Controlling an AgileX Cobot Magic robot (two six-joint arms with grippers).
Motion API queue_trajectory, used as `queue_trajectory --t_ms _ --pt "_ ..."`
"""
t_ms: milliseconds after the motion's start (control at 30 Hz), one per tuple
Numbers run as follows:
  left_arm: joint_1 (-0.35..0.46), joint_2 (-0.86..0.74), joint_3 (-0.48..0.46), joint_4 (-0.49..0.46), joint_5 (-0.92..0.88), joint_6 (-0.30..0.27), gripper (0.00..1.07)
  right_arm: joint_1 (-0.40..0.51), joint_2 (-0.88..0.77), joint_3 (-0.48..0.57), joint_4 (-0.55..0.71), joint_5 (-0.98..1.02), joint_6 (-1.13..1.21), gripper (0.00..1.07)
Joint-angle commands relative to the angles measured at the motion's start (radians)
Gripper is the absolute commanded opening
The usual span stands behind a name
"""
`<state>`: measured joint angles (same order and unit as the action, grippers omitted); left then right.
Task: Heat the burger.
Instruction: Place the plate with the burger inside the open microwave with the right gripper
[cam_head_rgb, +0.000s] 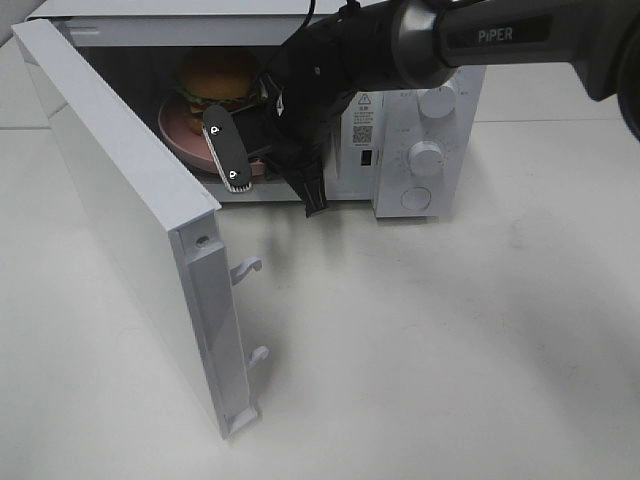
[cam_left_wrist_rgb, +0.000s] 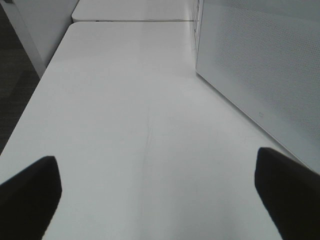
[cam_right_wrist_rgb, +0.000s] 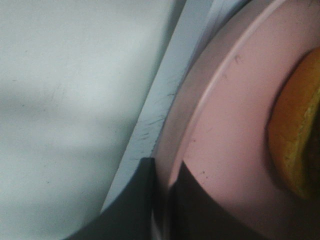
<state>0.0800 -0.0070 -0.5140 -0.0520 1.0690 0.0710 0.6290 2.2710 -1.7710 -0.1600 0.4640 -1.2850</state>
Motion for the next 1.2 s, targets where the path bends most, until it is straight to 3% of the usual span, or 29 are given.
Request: queue_trajectory --t_ms 33,433,600,767,833,867,933,1200 --pt "0.002 -0.014 -0.001 0.004 0.001 -0.002 0.98 0.003 0.003 -0.046 -0.017 -0.056 0.007 0.0" --pt "0.002 -0.014 -0.001 0.004 0.001 -0.002 0.98 0.0 0.069 -0.107 -0.042 -0.077 0.046 0.0" --pt "0.002 -0.014 -0.001 0.004 0.001 -0.002 0.98 0.0 0.071 -0.107 -0.042 -0.075 0.079 0.05" --pt "0.002 -0.014 -0.001 0.004 0.001 -0.002 0.98 0.0 0.071 -0.107 -0.042 -0.062 0.081 0.19" --pt "0.002 -0.014 -0.001 0.004 0.001 -0.002 0.98 0.0 0.071 -0.105 -0.042 -0.044 0.082 0.31" --pt "0.002 -0.014 -0.001 0.004 0.001 -0.002 0.98 0.0 0.071 -0.105 -0.042 -0.044 0.082 0.31" --pt "0.002 -0.014 -0.001 0.004 0.001 -0.002 0.98 0.0 0.064 -0.084 -0.041 -0.049 0.082 0.45" --pt "0.002 -0.014 -0.001 0.004 0.001 -0.002 0.98 0.0 0.009 0.021 -0.032 -0.095 0.082 0.56"
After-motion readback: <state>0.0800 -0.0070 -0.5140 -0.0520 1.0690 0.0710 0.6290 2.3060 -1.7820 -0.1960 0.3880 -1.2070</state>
